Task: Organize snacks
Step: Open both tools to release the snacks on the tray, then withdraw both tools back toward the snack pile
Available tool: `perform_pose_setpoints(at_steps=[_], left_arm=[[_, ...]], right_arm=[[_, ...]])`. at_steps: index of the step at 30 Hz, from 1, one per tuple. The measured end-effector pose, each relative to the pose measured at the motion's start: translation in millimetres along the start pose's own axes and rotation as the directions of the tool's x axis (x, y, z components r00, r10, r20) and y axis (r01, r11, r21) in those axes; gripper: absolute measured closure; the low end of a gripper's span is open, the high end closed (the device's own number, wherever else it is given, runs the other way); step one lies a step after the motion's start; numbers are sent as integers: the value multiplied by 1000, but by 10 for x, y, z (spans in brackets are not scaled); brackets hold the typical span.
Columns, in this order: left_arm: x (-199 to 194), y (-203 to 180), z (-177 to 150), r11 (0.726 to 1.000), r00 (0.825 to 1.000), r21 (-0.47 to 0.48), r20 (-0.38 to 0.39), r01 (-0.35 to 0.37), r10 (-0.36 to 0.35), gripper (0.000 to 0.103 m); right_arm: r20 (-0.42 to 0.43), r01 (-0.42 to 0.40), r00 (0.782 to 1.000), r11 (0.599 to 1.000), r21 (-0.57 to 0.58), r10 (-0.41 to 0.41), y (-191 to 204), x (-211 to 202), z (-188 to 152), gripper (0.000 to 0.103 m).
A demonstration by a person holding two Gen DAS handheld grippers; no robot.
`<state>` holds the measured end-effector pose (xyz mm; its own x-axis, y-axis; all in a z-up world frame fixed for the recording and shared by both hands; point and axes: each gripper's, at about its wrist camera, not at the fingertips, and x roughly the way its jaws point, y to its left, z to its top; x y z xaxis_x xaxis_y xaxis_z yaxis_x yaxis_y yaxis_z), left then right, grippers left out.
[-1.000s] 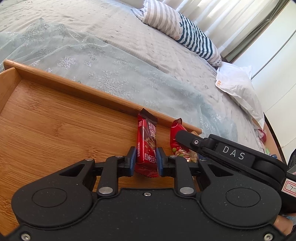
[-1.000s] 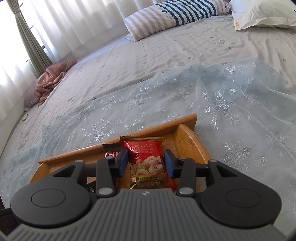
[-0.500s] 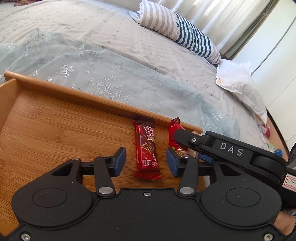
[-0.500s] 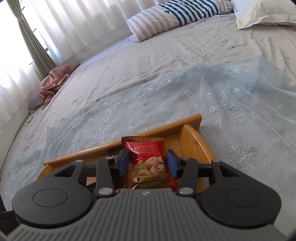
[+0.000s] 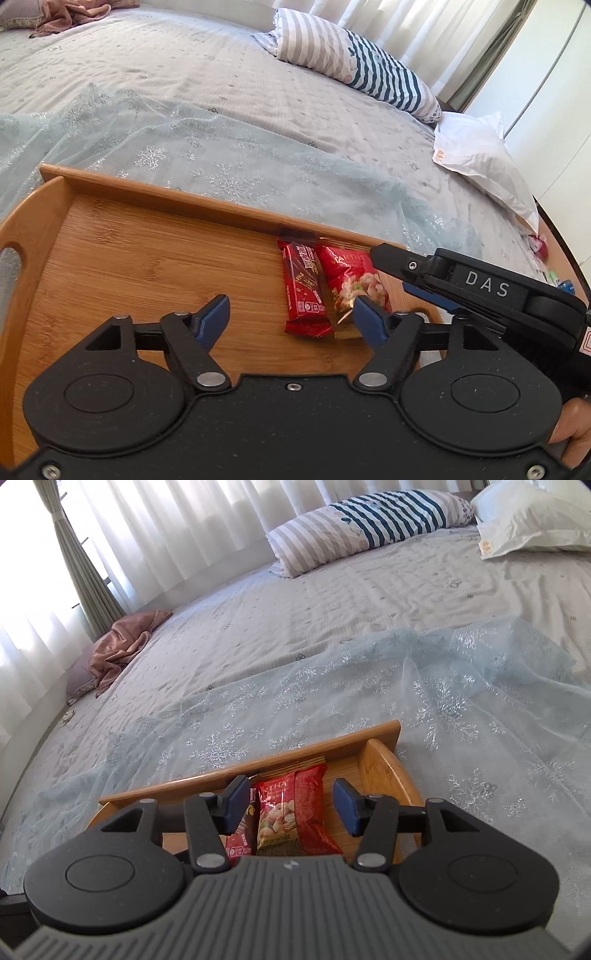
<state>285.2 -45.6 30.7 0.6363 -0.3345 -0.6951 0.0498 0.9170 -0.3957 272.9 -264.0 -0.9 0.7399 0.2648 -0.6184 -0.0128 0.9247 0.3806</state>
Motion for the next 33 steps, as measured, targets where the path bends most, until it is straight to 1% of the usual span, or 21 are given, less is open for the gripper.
perform_pose_setpoints(at_steps=[5,10,14,20,28,33], left_arm=[[-236,18,-91,999,1000,31,17,-8,8,23],[-470,30,-231,998,999,63,35,-22,20,20],[-643,34,-354,996,999,86,43,-24,20,18],[-904,-70,-551,986,997,159,77,-43,31,16],[-1195,-170,-809,975,994,218,110,-37,13,13],[-1362,-146,-1003,972,993,234,116,-31,4,10]], right_arm=[[24,-1,1000,999,-45,2,12,-194,-63,34],[44,-9,999,996,-86,13,37,-402,-151,30],[51,-29,998,993,-117,35,61,-567,-253,27],[61,-42,997,984,-170,53,94,-771,-443,21],[96,-38,993,965,-260,64,173,-1060,-700,15],[130,-12,990,951,-310,55,197,-1232,-849,13]])
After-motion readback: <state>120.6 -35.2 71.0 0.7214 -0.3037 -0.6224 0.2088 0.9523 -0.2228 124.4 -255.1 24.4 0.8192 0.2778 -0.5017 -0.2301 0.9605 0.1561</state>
